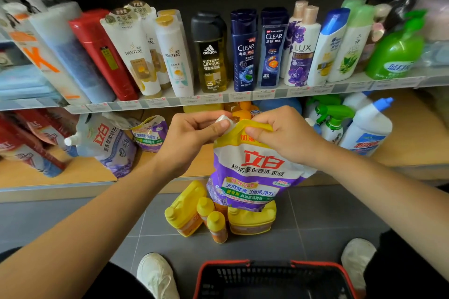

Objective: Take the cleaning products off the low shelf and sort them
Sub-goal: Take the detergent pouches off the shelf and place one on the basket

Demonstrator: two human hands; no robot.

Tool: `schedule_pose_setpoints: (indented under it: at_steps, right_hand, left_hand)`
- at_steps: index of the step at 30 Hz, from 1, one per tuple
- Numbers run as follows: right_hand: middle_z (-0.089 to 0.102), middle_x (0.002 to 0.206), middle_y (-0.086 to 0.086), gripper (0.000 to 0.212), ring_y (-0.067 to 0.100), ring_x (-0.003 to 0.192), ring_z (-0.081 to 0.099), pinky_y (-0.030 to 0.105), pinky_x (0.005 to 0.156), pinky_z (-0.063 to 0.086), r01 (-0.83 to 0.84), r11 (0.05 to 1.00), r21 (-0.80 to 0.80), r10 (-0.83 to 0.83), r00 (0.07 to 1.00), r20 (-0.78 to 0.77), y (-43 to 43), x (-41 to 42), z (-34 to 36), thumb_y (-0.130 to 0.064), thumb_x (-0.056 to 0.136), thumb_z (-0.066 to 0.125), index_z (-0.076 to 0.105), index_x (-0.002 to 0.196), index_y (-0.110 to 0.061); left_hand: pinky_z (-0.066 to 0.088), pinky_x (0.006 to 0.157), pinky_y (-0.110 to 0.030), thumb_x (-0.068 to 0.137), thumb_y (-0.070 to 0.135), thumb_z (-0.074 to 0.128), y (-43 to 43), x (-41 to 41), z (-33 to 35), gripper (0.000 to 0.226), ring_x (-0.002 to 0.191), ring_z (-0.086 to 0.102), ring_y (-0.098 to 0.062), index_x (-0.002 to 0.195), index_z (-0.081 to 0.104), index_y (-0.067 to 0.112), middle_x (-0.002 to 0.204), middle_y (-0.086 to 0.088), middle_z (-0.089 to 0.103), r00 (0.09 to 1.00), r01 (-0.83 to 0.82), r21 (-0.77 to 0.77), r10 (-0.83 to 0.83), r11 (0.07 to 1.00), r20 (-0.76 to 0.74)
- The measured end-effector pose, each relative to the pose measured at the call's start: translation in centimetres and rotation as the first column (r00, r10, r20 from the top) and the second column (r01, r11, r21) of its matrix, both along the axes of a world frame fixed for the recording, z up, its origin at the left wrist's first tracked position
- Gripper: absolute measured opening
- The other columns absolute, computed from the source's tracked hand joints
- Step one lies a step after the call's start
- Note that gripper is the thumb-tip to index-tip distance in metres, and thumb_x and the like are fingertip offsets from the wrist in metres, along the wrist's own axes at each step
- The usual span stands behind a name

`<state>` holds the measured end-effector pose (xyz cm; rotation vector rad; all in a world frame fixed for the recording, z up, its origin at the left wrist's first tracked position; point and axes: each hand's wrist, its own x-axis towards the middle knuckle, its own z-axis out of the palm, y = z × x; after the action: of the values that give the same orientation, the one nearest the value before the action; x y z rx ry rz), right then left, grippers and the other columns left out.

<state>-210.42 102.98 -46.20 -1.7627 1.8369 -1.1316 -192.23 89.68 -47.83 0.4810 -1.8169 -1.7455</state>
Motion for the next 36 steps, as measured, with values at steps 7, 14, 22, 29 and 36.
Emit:
schedule_pose_setpoints:
  at_steps: [7,14,22,29,36]
  right_hand:
    - [0.057,0.061,0.009,0.038,0.027,0.064,0.055,0.053,0.065,0.046,-0.001,1.0,-0.021,-0.002,0.99,-0.144,0.1,1.2,-0.7,-0.027,0.098,0.063,0.058,0.063,-0.013]
    - [0.062,0.066,0.012,0.036,0.028,0.067,0.059,0.053,0.065,0.047,0.029,0.999,0.022,-0.026,0.994,-0.104,0.3,1.0,-1.0,-0.027,0.098,0.063,0.065,0.07,-0.005]
    - [0.06,0.073,0.025,0.038,0.039,0.073,0.057,0.055,0.068,0.046,0.053,0.998,0.025,-0.053,0.998,-0.024,0.3,0.5,-0.7,-0.024,0.098,0.062,0.066,0.079,0.008]
    - [0.064,0.078,0.028,0.035,0.041,0.076,0.06,0.054,0.069,0.048,0.028,0.999,-0.026,-0.027,0.999,0.026,0.4,0.2,-0.3,-0.022,0.099,0.061,0.068,0.083,0.009]
    - [0.065,0.081,0.034,0.034,0.049,0.08,0.06,0.052,0.067,0.051,0.097,0.987,-0.126,-0.074,0.981,0.177,1.0,-1.0,0.5,-0.018,0.1,0.06,0.067,0.086,0.012]
  left_hand:
    - [0.06,0.071,-0.034,0.084,0.027,0.081,0.6,-0.9,-0.7,0.009,0.082,0.074,-0.02,0.083,0.082,0.018,0.084,-0.001,0.078,0.955,-0.281,-0.245,0.296,0.928,0.025]
    - [0.057,0.08,-0.024,0.087,0.022,0.07,0.0,-0.2,0.1,0.017,0.093,0.072,-0.01,0.102,0.077,0.017,0.096,0.004,0.078,0.996,-0.027,-0.36,0.057,0.933,0.072]
    - [0.055,0.1,-0.035,0.091,0.006,0.066,-1.2,0.7,0.2,0.034,0.123,0.064,-0.021,0.125,0.067,0.003,0.123,-0.007,0.073,0.992,0.122,-0.292,-0.108,0.948,0.062]
    - [0.055,0.093,-0.025,0.09,0.004,0.064,-1.3,0.5,-0.7,0.05,0.119,0.067,-0.018,0.139,0.054,0.009,0.126,-0.004,0.071,0.982,0.181,-0.142,-0.171,0.973,0.08]
    - [0.059,0.091,-0.034,0.086,0.021,0.071,-1.9,0.5,-4.3,0.043,0.113,0.069,-0.02,0.127,0.064,0.009,0.12,-0.003,0.074,0.92,0.273,-0.148,-0.213,0.951,0.329]
